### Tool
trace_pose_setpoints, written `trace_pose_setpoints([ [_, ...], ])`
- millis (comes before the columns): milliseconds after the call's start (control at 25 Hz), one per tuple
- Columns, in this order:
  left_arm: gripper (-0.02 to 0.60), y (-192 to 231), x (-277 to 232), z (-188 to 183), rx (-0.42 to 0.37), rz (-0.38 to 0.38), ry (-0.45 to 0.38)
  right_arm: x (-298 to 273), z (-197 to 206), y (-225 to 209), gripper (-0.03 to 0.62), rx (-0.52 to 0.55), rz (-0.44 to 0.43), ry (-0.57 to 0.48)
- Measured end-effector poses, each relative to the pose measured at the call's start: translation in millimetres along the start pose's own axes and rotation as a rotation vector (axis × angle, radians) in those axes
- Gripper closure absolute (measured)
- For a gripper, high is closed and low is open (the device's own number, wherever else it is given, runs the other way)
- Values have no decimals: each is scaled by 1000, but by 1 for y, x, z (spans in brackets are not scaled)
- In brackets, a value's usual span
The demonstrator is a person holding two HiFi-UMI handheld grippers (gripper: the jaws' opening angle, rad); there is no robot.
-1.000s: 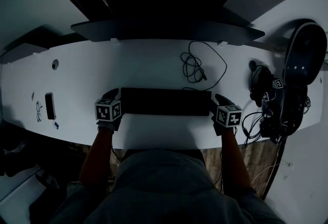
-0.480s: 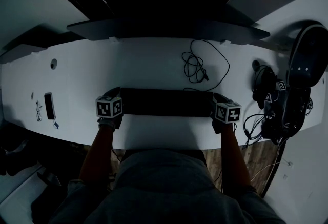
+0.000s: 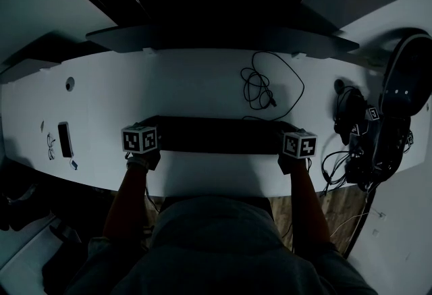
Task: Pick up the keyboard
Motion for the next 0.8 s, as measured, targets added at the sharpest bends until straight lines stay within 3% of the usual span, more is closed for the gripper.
trace_pose_setpoints([
  [160, 275, -7, -4, -1, 7, 41, 15, -2, 0, 0, 324, -8, 0, 6],
  [800, 308, -2, -6, -1, 38, 9, 7, -4, -1, -1, 324, -98, -24, 4],
])
Point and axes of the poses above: the fingertips, and each gripper's own axes: x backward along the fingers, y to its left, z out of its underside, the point moved 2 cm from there along x, backward along the fingers, and after that the axes turned 15 degrees about y, right-handed, at the moved point
